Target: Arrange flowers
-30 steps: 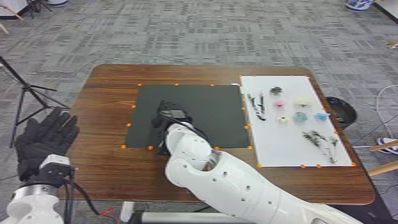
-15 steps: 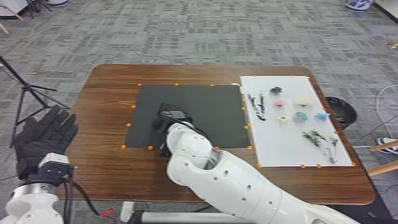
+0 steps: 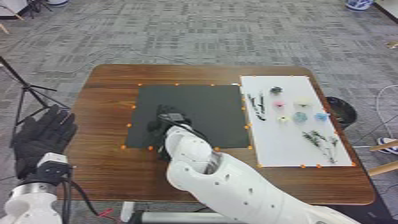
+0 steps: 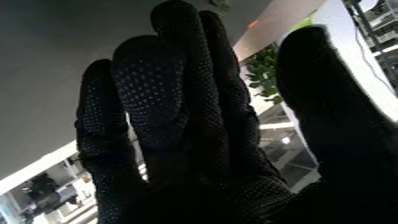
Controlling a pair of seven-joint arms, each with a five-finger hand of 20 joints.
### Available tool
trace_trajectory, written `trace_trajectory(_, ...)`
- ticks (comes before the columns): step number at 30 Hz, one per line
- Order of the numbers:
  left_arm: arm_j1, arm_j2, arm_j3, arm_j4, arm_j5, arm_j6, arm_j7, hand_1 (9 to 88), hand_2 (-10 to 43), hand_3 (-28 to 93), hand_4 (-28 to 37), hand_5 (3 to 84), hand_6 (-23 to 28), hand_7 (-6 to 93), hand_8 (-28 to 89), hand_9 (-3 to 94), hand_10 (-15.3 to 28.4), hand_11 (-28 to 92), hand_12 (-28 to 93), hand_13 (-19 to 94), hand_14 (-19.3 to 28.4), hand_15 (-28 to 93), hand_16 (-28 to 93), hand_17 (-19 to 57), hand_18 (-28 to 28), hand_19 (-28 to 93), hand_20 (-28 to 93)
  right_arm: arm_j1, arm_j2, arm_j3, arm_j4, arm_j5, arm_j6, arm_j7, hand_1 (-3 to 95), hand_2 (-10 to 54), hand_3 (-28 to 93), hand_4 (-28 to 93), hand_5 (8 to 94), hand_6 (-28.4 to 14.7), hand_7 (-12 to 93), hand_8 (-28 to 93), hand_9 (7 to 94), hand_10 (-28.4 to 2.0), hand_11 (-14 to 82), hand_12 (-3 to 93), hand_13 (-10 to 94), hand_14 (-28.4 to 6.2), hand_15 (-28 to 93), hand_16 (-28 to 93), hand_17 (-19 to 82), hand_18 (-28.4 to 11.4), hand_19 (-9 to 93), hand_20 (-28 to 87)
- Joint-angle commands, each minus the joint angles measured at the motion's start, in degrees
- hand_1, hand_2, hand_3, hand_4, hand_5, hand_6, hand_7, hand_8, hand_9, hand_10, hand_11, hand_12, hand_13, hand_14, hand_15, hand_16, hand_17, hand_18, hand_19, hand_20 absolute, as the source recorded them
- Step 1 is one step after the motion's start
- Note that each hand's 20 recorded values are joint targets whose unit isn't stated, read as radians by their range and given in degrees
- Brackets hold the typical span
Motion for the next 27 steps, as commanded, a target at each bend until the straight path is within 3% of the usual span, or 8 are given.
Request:
trace_trajectory(1, 1.6, -0.59, -1.36, -0.23, -0.08, -0.25, 0.43, 23.0, 16.5, 71, -28.3, 43.4, 7.4, 13.4, -10, 37.3, 15.2, 24, 10, 27, 14.7, 34, -6, -5.6, 11.9, 26, 12, -0.2, 4.0, -0.1, -4.2, 0.3, -3.8, 0.8, 31.0, 3.9, 77, -17, 64.9, -7.0, 51, 15, 80.6, -18.5, 18.9, 18.4, 80, -9.2, 58, 37, 34, -28.4, 82, 27)
trace_trajectory(4, 1.3, -0.99, -1.25, -0.09, 0.19, -0.49, 0.08, 23.0, 16.5, 71, -28.3, 43.4, 7.4, 13.4, -10, 37.3, 15.1, 24, 9, 27, 14.7, 34, -6, -5.6, 11.9, 26, 12, -0.4, 4.1, -0.5, -4.4, -1.5, -6.2, 0.4, 32.0, 7.6, 77, -16, 63.9, -6.7, 57, 17, 81.8, -18.7, 18.7, 18.2, 81, -9.0, 62, 35, 35, -28.4, 83, 26)
trace_trajectory(7, 1.1, -0.63, -0.95, -0.05, 0.2, -0.73, 0.28, 22.9, 16.5, 72, -28.3, 43.4, 7.4, 13.4, -10, 37.3, 15.2, 24, 9, 27, 14.7, 34, -6, -5.6, 11.9, 26, 12, -0.1, 4.0, -0.4, -4.4, -1.7, -9.6, 0.9, 36.0, 8.8, 78, -17, 62.6, -6.1, 63, 20, 81.8, -18.9, 18.1, 17.8, 81, -8.8, 63, 34, 35, -28.4, 83, 26)
trace_trajectory(16, 1.5, -1.12, -1.69, -0.25, 0.46, -0.8, 0.52, 23.2, 16.7, 71, -28.3, 43.3, 7.4, 13.4, -10, 37.4, 15.4, 24, 9, 27, 14.7, 34, -6, -5.6, 11.8, 26, 12, -0.8, 3.8, 1.1, -5.5, 3.2, -16.9, 2.6, 37.7, 11.2, 79, -19, 63.2, -7.3, 64, 23, 79.8, -20.3, 15.7, 16.3, 81, -8.8, 64, 33, 35, -28.4, 84, 25)
trace_trajectory(20, 1.2, -1.25, -1.47, -0.14, 0.62, -0.9, 0.04, 23.2, 16.8, 71, -28.3, 43.4, 7.4, 13.4, -10, 37.4, 15.4, 24, 9, 27, 14.7, 34, -6, -5.6, 11.9, 26, 12, -1.6, 3.9, 0.9, -5.6, 6.1, -10.4, 0.6, 37.5, 11.5, 79, -18, 63.4, -7.3, 63, 22, 80.1, -20.0, 15.9, 16.4, 81, -8.7, 64, 33, 36, -28.4, 84, 25)
trace_trajectory(27, 1.5, -1.17, -2.7, -0.21, 0.41, -0.47, 0.74, 23.1, 16.9, 71, -28.3, 43.5, 7.4, 13.5, -10, 37.3, 15.3, 24, 9, 27, 14.6, 34, -6, -5.6, 11.9, 26, 12, -3.3, 2.4, 3.6, -5.8, 13.2, -11.9, -2.3, 38.3, 11.7, 79, -20, 62.5, -6.7, 65, 22, 78.7, -19.2, 16.5, 16.5, 81, -7.8, 63, 33, 35, -27.6, 83, 25)
